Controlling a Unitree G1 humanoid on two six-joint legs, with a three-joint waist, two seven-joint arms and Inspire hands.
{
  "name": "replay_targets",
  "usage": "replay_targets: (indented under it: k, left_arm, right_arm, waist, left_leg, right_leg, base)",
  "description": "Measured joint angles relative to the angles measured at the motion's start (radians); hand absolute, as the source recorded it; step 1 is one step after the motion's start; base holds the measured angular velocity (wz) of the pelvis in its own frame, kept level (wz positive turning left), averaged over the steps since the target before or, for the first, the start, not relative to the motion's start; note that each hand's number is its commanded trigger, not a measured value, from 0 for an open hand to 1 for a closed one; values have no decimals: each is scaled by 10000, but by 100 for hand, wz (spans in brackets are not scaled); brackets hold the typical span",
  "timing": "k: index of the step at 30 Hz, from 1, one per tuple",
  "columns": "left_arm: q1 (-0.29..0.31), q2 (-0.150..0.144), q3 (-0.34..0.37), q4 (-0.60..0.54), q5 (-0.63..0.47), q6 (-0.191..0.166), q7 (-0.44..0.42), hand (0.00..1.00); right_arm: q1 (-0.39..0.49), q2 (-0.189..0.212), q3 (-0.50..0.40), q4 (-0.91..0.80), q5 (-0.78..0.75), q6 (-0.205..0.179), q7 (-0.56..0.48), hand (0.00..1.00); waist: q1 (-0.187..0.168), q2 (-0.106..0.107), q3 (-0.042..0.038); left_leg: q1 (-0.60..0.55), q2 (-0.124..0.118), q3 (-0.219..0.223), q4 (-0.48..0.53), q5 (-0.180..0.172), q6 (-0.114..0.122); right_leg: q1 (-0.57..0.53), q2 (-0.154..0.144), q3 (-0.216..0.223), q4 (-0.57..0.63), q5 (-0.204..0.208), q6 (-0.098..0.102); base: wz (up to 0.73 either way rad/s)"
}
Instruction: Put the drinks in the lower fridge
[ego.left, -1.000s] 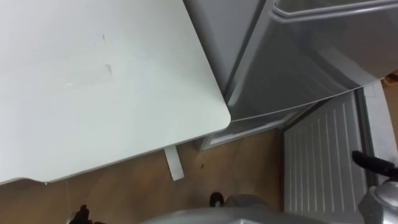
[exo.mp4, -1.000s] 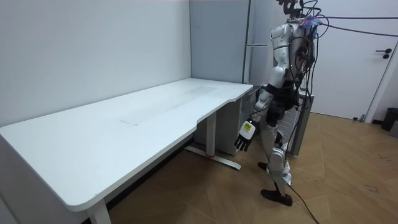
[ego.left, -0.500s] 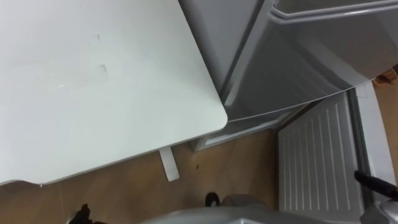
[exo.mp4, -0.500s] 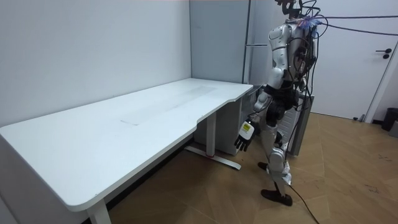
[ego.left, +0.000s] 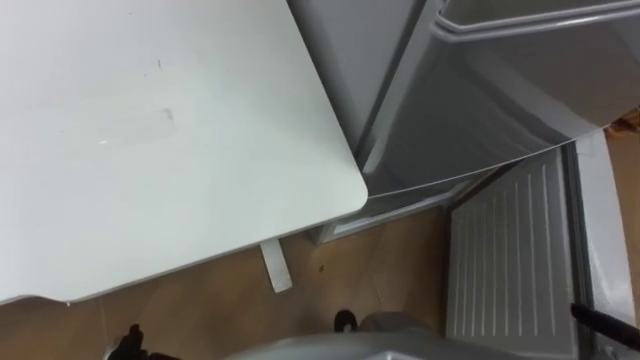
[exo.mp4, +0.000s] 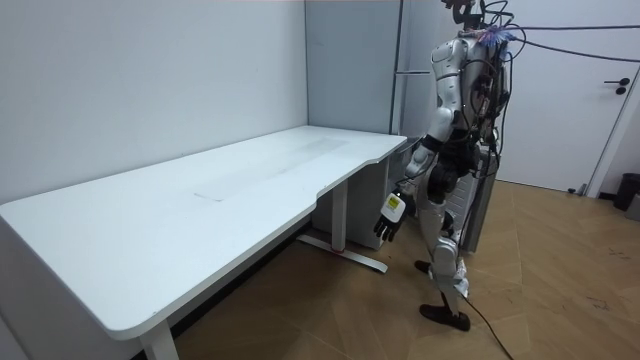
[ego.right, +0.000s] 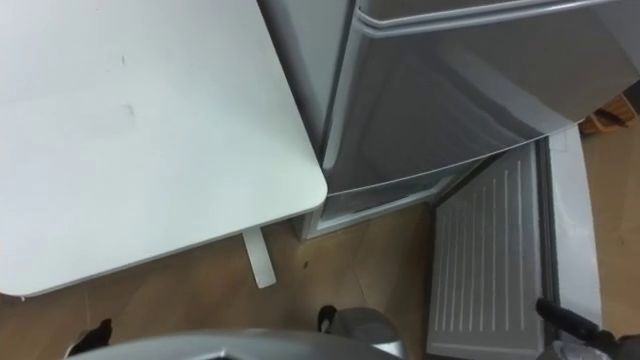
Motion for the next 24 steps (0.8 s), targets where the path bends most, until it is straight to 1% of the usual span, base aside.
replay_targets:
  k: [2,7,9,11,13,15,16,17,18,19,20,21,22,23,24]
  left_arm:
    - [-13,-9,0,-1,3,72,-14,0]
    - [-56,-9,1,-8,5,115,-47,0]
    - [-79,-8,5,-13,16,117,-119,0]
    - [-81,-33,-29,-24,10,109,-291,0]
    - [-133,-65,-50,-20,13,110,-336,0]
    - [-154,-68,-50,25,12,111,-441,0]
    - [-212,-73,-51,66,10,87,-458,0]
    - [-373,-81,-58,235,21,33,-496,0]
    - [-457,-78,-69,313,20,-3,-499,0]
    - [-647,-55,-161,571,12,-113,-496,0]
    - [-819,-76,-331,767,13,-121,-499,0]
    - [-886,-90,-484,838,14,-121,-483,0]
    - [-1011,-189,-717,953,-25,-131,-481,0]
    - [-1159,-281,-913,969,-26,-229,-473,0]
    - [-1186,-318,-971,983,-24,-299,-472,0]
  right_arm:
    - [3,0,-161,33,51,76,167,0]
    - [96,-12,-351,42,900,80,518,0]
    - [107,-13,-354,50,1460,34,744,0]
    - [224,-21,-304,26,2436,-98,1243,0]
    - [373,-9,-131,-9,2983,-188,1767,0]
    - [452,7,246,-75,3547,-246,2291,0]
    - [468,16,543,-110,3884,-431,2749,0]
    - [476,35,800,-75,4084,-491,3205,0]
    - [494,77,1034,-81,4149,-516,3364,0]
    - [497,168,1530,-94,4381,-637,3731,0]
    - [472,181,2145,-104,4430,-735,4186,0]
    - [428,187,2460,-125,4429,-762,4427,0]
    - [336,249,3163,-199,4453,-786,4888,0]
    - [317,314,3715,-554,4466,-790,5183,0]
    - [310,393,3871,-763,4491,-815,5191,0]
  waist:
    - [-70,19,-3]
    - [-78,21,-4]
    - [-47,-18,4]
    - [-44,-39,6]
    - [-30,-38,10]
    - [0,-41,15]
    - [59,-43,14]
    - [213,-29,15]
    - [318,-23,13]
    - [448,-16,18]
    - [559,16,21]
    - [590,55,18]
    - [730,176,17]
    - [892,321,28]
    - [964,387,42]
  left_leg:
    - [-1,-1,-4,-2,0,0]
    - [27,-2,-6,1,0,0]
    - [25,0,-12,14,0,-1]
    - [29,7,-13,8,0,-1]
    - [23,17,-4,15,0,-1]
    - [21,26,33,8,-1,-3]
    - [26,44,102,8,-7,-13]
    - [28,84,165,8,-19,-34]
    - [23,106,181,11,-20,-42]
    - [-17,132,215,20,-11,-62]
    - [-24,137,242,28,-8,-70]
    - [-24,138,260,28,-7,-72]
    - [-26,135,282,38,-8,-72]
    - [-48,122,290,42,-8,-71]
    - [-58,117,289,52,-7,-70]
  right_leg:
    - [-1,1,-4,0,0,-1]
    - [8,3,-3,14,1,-2]
    - [5,4,1,20,1,-1]
    - [14,7,-6,18,1,-2]
    - [15,16,-4,6,6,-9]
    - [1,36,25,-7,29,-32]
    - [-13,68,55,-28,76,-48]
    - [-22,119,57,-90,149,-81]
    - [-15,145,38,-154,196,-103]
    - [-32,171,23,-217,253,-135]
    - [-48,182,32,-222,264,-146]
    - [-50,183,25,-224,269,-150]
    - [-62,183,25,-223,292,-155]
    - [-93,173,28,-218,310,-152]
    - [-114,170,28,-207,320,-152]
  base:
    - [0]
    - [0]
    - [0]
    - [0]
    - [-2]
    - [-8]
    - [-17]
    - [-21]
    - [-19]
    - [-13]
    - [-7]
    - [-5]
    - [-4]
    - [-5]
    - [-6]
